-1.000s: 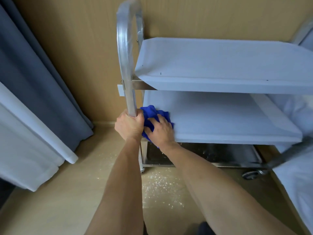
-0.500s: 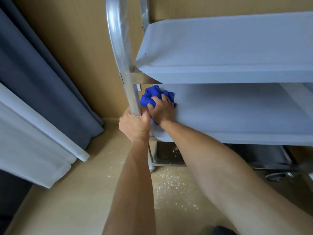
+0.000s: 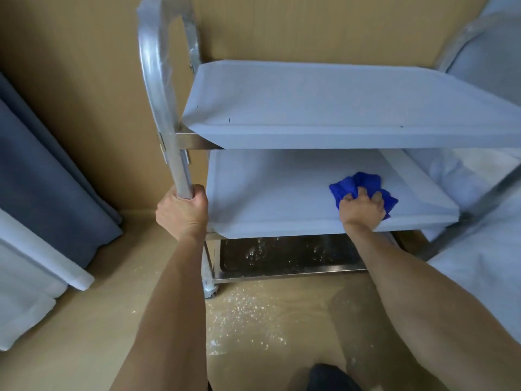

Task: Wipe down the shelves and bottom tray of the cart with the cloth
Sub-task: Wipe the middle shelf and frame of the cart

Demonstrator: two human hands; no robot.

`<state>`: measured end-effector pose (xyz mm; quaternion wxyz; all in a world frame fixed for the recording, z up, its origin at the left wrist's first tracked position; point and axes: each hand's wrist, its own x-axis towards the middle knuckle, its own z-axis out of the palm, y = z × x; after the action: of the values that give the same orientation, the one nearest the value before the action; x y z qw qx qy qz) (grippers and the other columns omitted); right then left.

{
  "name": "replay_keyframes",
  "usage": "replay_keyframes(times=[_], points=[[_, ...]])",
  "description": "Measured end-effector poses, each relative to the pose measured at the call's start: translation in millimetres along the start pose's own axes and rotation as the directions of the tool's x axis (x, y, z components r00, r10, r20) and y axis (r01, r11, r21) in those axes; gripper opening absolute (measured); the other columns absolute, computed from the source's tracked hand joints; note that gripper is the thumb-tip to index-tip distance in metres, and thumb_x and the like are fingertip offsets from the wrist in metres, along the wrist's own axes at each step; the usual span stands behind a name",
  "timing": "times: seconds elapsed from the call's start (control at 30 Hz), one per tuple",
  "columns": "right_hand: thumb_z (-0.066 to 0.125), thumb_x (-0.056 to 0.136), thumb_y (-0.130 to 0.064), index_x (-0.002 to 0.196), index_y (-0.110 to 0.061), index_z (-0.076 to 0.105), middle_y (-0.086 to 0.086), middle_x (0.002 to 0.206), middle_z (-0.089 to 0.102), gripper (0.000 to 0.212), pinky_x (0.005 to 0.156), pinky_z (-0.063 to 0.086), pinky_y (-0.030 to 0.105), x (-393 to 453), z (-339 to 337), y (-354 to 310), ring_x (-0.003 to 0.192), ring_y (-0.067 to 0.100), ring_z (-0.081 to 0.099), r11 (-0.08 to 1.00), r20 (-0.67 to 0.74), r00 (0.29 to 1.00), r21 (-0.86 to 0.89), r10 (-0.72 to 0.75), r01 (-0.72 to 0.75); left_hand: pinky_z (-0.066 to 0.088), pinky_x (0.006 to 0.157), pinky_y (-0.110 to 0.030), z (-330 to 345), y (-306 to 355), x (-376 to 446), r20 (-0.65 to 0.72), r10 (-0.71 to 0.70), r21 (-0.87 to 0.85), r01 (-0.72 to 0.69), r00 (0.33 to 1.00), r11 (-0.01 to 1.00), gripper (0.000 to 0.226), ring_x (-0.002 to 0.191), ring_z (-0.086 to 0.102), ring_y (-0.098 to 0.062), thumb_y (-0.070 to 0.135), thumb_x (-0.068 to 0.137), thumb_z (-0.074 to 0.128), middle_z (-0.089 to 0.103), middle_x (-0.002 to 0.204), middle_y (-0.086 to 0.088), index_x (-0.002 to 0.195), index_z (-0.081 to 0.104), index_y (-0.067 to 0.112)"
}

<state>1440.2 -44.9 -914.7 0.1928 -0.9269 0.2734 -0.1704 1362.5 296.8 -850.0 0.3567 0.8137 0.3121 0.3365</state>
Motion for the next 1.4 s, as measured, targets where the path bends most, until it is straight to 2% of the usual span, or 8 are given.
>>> replay_keyframes(times=[0.17, 0.3, 0.37, 0.5, 0.93, 1.1, 1.2, 1.4], points=[[0.030, 0.087, -0.042, 0.120, -0.008, 0.065, 0.030, 0.136, 0.050, 0.058, 0.101, 0.040, 0.051, -97, 11, -56, 0.122, 0.045, 0.049, 0.964, -0.022, 0.964, 0.012, -0.265, 0.265, 0.022, 0.050, -0.025, -6, 2, 4, 0.043, -0.001, -0.006, 0.002, 0.999, 1.000, 0.028, 0.053, 0.040, -0.023, 0.029, 0.080, 0.056, 0.036, 0.051, 0.001, 0.062, 0.046, 0.009], [0.035, 0.090, -0.057, 0.146, -0.017, 0.036, 0.023, 0.152, 0.030, 0.068, 0.114, 0.031, 0.053, -185, 22, -114, 0.138, 0.041, 0.031, 0.702, 0.137, 0.693, 0.032, -0.708, 0.711, 0.030, 0.054, -0.027, -11, 2, 4, 0.091, -0.023, -0.009, 0.024, 0.996, 1.000, 0.028, 0.053, 0.045, -0.026, 0.032, 0.077, 0.055, 0.042, 0.052, -0.001, 0.060, 0.048, 0.011], [0.032, 0.089, -0.056, 0.154, -0.017, 0.020, 0.023, 0.158, 0.019, 0.076, 0.119, 0.023, 0.053, -221, 31, -140, 0.146, 0.040, 0.021, 0.611, 0.188, 0.589, 0.092, -0.786, 0.786, 0.033, 0.056, -0.029, -13, 1, 5, 0.105, -0.031, -0.009, 0.032, 0.994, 0.999, 0.028, 0.053, 0.046, -0.028, 0.035, 0.075, 0.054, 0.044, 0.052, -0.001, 0.060, 0.048, 0.012], [0.037, 0.097, -0.050, 0.157, -0.016, 0.011, 0.027, 0.159, 0.017, 0.074, 0.120, 0.022, 0.053, -240, 46, -152, 0.148, 0.043, 0.017, 0.639, 0.174, 0.625, 0.032, -0.761, 0.769, 0.032, 0.055, -0.029, -17, 1, 7, 0.101, -0.051, 0.007, 0.050, 0.994, 0.999, 0.030, 0.051, 0.044, -0.025, 0.033, 0.079, 0.055, 0.043, 0.053, -0.001, 0.059, 0.046, 0.012], [0.078, 0.080, -0.039, 0.147, -0.027, 0.034, 0.014, 0.155, 0.035, 0.081, 0.118, 0.029, 0.049, -205, 34, -101, 0.144, 0.033, 0.032, 0.707, 0.123, 0.697, 0.068, -0.706, 0.704, 0.039, 0.059, -0.032, -13, 5, 1, 0.111, -0.070, 0.045, 0.066, 0.991, 0.997, 0.029, 0.059, 0.054, -0.029, 0.038, 0.082, 0.053, 0.050, 0.058, -0.002, 0.067, 0.054, 0.013], [0.066, 0.086, -0.055, 0.149, -0.026, 0.033, 0.015, 0.156, 0.033, 0.077, 0.117, 0.027, 0.050, -182, 24, -70, 0.143, 0.036, 0.033, 0.728, 0.092, 0.725, -0.003, -0.683, 0.686, 0.039, 0.060, -0.031, -14, 5, 0, 0.118, -0.084, 0.040, 0.080, 0.989, 0.996, 0.030, 0.061, 0.054, -0.028, 0.040, 0.082, 0.053, 0.055, 0.065, -0.004, 0.073, 0.058, 0.011], [0.039, 0.087, -0.074, 0.149, -0.027, 0.032, 0.016, 0.158, 0.027, 0.079, 0.120, 0.020, 0.054, -194, 23, -89, 0.147, 0.035, 0.024, 0.777, 0.117, 0.769, 0.032, -0.628, 0.629, 0.041, 0.063, -0.032, -13, 6, 1, 0.128, -0.145, 0.010, 0.145, 0.981, 0.989, 0.030, 0.066, 0.056, -0.030, 0.042, 0.080, 0.052, 0.059, 0.071, -0.007, 0.076, 0.059, 0.013], [0.035, 0.098, -0.057, 0.146, -0.027, 0.035, 0.020, 0.156, 0.030, 0.057, 0.116, 0.027, 0.056, -205, 29, -118, 0.141, 0.039, 0.032, 0.788, 0.148, 0.777, 0.026, -0.612, 0.615, 0.047, 0.072, -0.036, -18, 11, 2, 0.123, -0.228, 0.049, 0.223, 0.966, 0.974, 0.033, 0.073, 0.058, -0.031, 0.046, 0.083, 0.049, 0.060, 0.077, -0.006, 0.082, 0.059, 0.014]])
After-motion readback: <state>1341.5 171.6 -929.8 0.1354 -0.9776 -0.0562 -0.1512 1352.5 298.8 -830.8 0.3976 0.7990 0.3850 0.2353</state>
